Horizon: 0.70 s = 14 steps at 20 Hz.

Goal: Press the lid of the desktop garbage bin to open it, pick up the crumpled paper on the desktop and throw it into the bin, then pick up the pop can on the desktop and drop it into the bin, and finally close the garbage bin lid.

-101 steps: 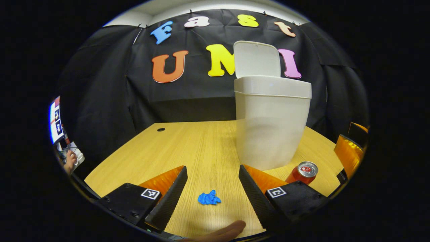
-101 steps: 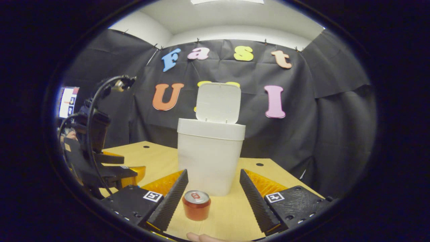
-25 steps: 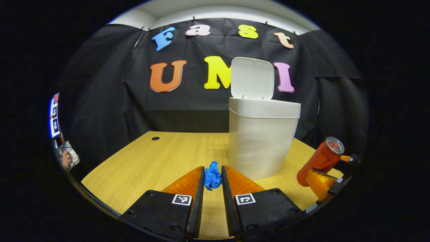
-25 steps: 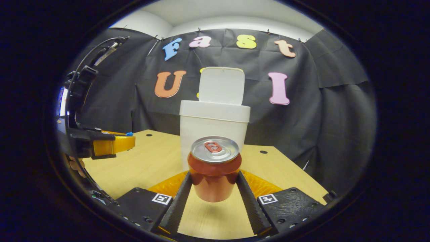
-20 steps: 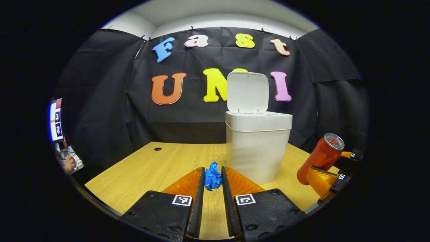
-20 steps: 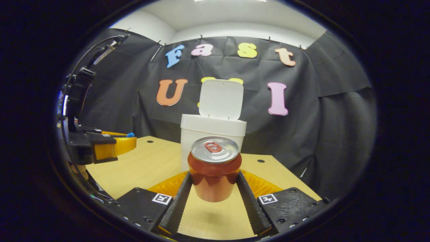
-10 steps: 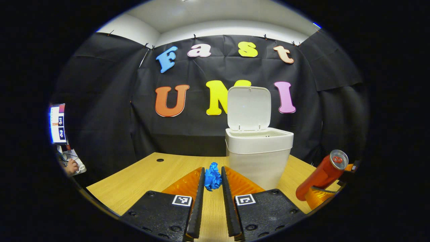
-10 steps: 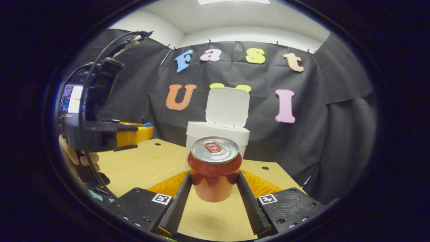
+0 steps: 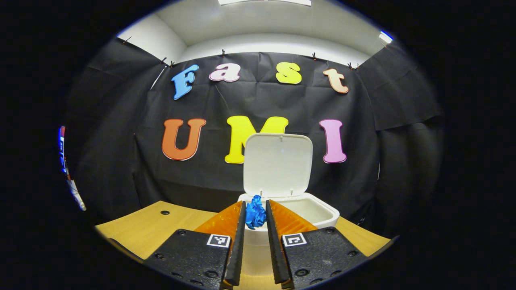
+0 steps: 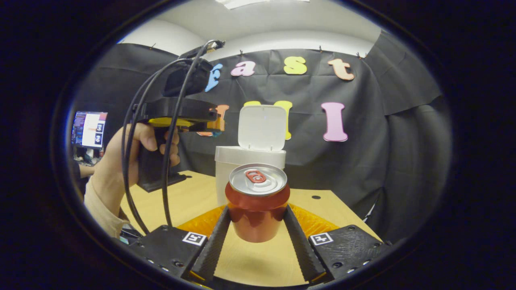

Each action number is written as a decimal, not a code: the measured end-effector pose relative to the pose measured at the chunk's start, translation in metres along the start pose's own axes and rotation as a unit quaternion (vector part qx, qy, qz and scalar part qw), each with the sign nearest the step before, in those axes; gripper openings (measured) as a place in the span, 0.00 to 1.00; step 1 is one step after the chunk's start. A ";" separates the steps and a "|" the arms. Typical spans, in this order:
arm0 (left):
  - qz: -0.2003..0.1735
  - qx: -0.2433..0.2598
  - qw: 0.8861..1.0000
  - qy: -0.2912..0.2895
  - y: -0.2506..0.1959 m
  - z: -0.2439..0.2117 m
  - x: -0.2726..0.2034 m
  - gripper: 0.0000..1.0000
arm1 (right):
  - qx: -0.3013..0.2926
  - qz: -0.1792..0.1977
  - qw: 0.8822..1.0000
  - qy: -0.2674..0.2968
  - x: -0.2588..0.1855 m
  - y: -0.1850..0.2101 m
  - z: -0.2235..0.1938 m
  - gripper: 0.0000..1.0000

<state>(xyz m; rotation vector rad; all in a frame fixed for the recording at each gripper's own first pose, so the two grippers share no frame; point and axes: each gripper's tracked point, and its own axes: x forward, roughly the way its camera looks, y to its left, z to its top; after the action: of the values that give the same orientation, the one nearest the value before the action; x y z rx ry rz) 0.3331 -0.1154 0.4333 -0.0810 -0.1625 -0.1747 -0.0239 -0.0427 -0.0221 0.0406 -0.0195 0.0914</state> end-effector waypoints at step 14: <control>-0.033 0.025 0.998 0.037 -0.035 -0.043 0.099 0.33 | 0.102 -0.023 0.994 0.013 -0.009 -0.060 -0.016 0.78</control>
<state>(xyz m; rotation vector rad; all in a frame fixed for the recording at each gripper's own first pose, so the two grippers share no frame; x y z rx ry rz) 0.4300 -0.1700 0.4098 -0.0187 -0.0957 -0.2384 -0.0272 -0.1027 -0.0407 0.2442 0.0164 0.0469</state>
